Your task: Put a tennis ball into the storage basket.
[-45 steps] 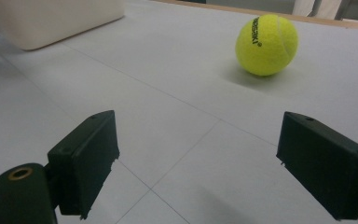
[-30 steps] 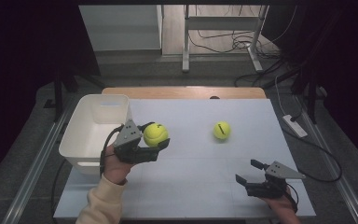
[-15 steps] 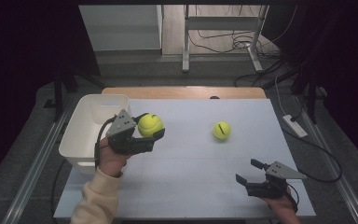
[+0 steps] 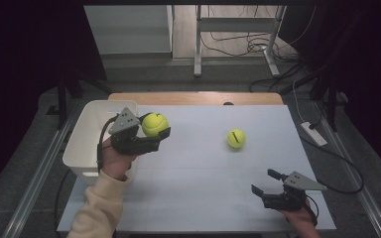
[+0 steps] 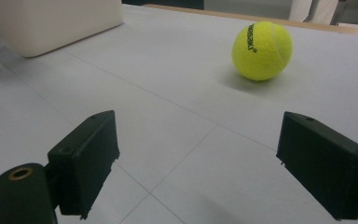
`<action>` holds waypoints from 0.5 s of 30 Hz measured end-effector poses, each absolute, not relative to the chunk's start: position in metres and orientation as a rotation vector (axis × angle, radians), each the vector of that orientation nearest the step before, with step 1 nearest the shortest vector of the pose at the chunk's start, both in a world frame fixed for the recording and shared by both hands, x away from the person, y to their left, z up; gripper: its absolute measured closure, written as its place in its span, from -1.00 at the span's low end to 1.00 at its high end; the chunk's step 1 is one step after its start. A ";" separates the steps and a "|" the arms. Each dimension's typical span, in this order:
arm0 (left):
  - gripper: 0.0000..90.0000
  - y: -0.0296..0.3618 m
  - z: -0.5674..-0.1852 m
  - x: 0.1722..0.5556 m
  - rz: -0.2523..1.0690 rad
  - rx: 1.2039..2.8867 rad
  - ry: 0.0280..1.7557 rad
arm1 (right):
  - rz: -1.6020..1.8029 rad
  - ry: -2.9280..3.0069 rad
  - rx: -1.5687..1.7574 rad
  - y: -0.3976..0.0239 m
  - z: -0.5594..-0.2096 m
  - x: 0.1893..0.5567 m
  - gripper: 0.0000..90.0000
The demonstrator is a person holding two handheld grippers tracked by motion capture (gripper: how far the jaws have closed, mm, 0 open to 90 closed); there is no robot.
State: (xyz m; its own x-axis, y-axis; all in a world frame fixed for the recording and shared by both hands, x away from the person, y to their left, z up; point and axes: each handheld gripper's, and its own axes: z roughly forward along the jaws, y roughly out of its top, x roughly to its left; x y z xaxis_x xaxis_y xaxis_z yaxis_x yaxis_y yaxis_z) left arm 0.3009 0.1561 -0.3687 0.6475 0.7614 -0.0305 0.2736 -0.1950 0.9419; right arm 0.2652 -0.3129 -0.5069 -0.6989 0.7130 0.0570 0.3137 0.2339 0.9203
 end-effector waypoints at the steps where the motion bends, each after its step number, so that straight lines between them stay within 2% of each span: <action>1: -0.42 0.158 -0.368 0.302 0.550 1.760 0.843 | 1.457 2.139 0.947 -0.313 -0.507 0.265 -0.72; 15: -0.42 0.172 -0.365 0.313 0.564 1.736 0.899 | 1.459 2.131 0.959 -0.314 -0.507 0.266 -0.72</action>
State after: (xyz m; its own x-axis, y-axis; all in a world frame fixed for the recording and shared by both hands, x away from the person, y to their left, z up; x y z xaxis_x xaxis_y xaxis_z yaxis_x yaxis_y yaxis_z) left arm 0.3129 0.1720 -0.3652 0.6062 0.7935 -0.0530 0.2977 -0.1647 0.9403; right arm 0.2659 -0.3138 -0.5067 -0.6927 0.7185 0.0636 0.3191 0.2262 0.9203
